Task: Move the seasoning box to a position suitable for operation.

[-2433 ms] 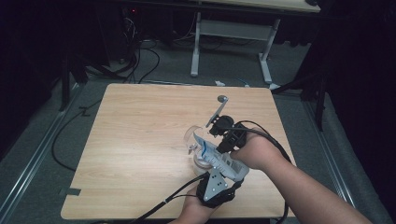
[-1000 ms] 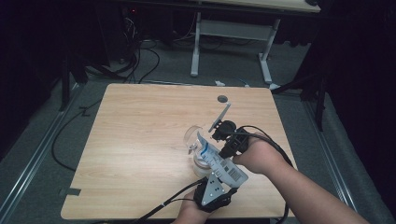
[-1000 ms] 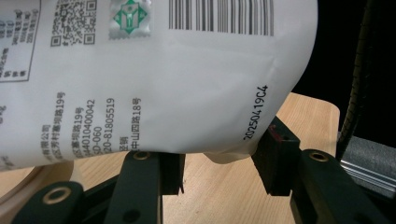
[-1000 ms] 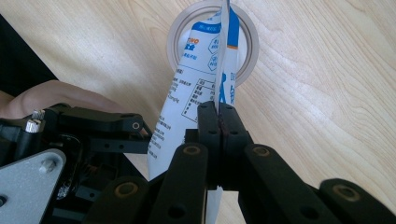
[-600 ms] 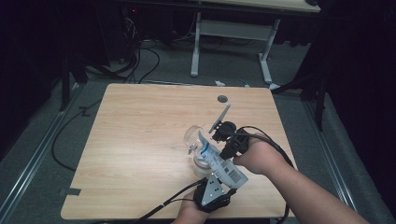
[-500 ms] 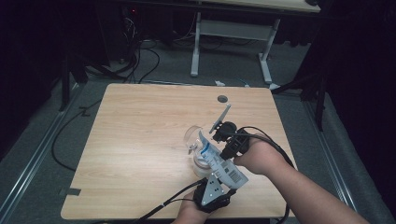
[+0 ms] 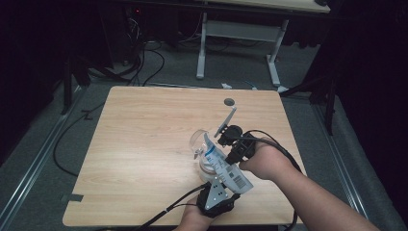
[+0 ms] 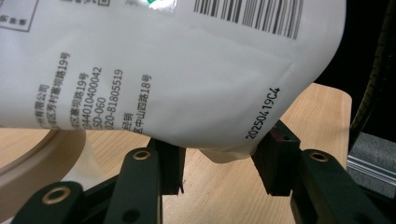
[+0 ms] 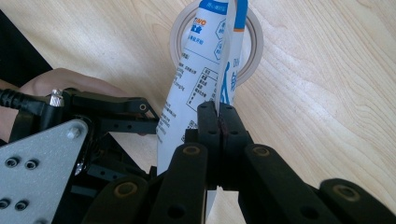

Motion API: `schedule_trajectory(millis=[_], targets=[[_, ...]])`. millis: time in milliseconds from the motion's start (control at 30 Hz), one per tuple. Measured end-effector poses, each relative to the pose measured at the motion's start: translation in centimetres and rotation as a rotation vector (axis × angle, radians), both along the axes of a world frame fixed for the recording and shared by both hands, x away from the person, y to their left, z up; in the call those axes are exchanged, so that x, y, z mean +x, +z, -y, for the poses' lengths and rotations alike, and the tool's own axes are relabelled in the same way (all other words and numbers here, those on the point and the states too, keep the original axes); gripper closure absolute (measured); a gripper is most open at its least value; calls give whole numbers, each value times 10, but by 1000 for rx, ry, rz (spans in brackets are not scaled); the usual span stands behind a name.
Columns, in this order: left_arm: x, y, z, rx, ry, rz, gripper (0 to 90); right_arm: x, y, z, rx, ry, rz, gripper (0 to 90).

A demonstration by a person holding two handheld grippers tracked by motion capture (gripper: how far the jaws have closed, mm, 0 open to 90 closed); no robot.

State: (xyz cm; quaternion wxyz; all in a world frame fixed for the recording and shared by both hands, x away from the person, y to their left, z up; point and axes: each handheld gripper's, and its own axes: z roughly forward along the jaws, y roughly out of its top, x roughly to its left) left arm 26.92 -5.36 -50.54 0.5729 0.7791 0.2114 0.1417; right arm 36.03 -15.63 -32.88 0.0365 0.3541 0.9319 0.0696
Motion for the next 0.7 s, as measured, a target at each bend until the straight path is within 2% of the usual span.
schedule_trajectory(millis=[700], targets=[[3, -6, -2, 13, 18, -1, 581, -1, -1, 1, 3, -14, -1, 898]])
